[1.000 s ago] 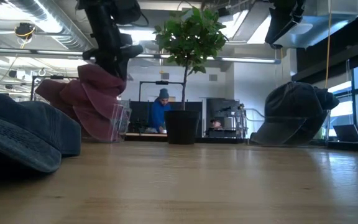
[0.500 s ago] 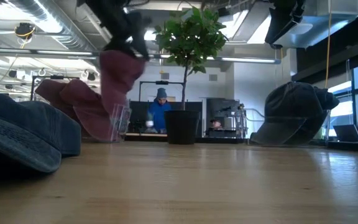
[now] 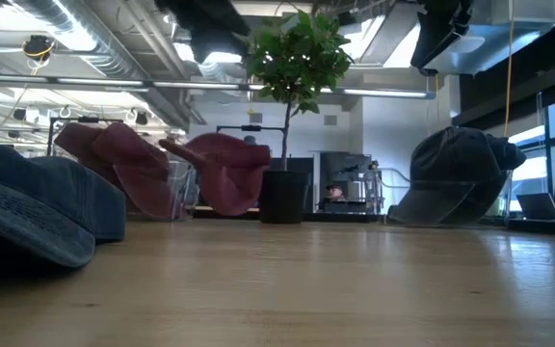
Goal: Pick & Place hat
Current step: Put the black cap into the right transparent bin
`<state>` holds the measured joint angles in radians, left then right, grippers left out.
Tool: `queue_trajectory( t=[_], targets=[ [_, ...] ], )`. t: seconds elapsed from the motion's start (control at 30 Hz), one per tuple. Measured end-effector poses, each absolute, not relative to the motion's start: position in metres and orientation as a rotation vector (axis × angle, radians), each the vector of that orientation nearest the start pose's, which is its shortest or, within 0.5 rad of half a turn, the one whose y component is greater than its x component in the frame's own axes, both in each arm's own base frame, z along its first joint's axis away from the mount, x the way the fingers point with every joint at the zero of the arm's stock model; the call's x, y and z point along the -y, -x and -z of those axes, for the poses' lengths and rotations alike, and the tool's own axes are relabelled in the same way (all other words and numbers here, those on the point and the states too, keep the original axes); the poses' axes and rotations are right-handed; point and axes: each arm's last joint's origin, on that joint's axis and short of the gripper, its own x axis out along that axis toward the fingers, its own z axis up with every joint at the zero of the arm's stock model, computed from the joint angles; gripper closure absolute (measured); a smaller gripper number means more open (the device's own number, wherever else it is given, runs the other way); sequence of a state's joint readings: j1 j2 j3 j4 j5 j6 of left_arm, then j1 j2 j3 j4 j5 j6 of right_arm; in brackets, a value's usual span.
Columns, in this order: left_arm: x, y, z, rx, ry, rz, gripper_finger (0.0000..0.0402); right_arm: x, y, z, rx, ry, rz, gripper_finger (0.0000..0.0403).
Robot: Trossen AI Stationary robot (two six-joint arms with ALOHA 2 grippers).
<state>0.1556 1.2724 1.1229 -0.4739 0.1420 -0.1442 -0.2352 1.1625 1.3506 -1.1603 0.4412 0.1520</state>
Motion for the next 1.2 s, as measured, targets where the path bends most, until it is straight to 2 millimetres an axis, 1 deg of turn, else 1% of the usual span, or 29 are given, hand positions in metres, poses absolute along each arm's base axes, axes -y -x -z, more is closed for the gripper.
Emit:
queue_trajectory(
  t=[0.1,0.2,0.4,0.47,0.5,0.6,0.73,0.97,1.07,1.2],
  targets=[
    [-0.019,-0.264,-0.313,-0.743,0.223,-0.045,0.0217,0.058,-0.189,-0.373,-0.934,-0.033,0.694,0.021],
    [-0.006,-0.255,-0.304,-0.875,0.198,-0.104,0.0217,0.058,-0.189,-0.373,-0.934,-0.033,0.694,0.021],
    [0.002,-0.23,-0.284,-1.206,0.319,-0.237,0.0217,0.058,-0.189,-0.373,-0.934,-0.033,0.694,0.021],
    [0.006,-0.223,-0.281,-1.287,0.351,-0.261,0.0217,0.058,-0.189,-0.373,-0.934,-0.033,0.694,0.021],
    [0.009,-0.223,-0.28,-1.307,0.365,-0.257,0.0217,0.058,-0.189,-0.373,-0.934,-0.033,0.694,0.021],
    [0.02,-0.224,-0.276,-1.348,0.386,-0.254,0.0217,0.058,-0.189,-0.373,-0.934,-0.032,0.694,0.021],
    [0.032,-0.232,-0.265,-1.381,0.401,-0.291,0.0217,0.058,-0.189,-0.373,-0.934,-0.033,0.694,0.021],
    [0.048,-0.257,-0.228,-1.525,0.379,-0.293,0.0217,0.058,-0.189,-0.373,-0.934,-0.033,0.694,0.021],
    [0.052,-0.261,-0.215,-1.608,0.412,-0.28,0.0217,0.058,-0.189,-0.373,-0.934,-0.033,0.693,0.021],
    [0.057,-0.261,-0.203,-1.694,0.385,-0.341,0.0217,0.058,-0.189,-0.373,-0.934,-0.033,0.694,0.021]
  ],
)
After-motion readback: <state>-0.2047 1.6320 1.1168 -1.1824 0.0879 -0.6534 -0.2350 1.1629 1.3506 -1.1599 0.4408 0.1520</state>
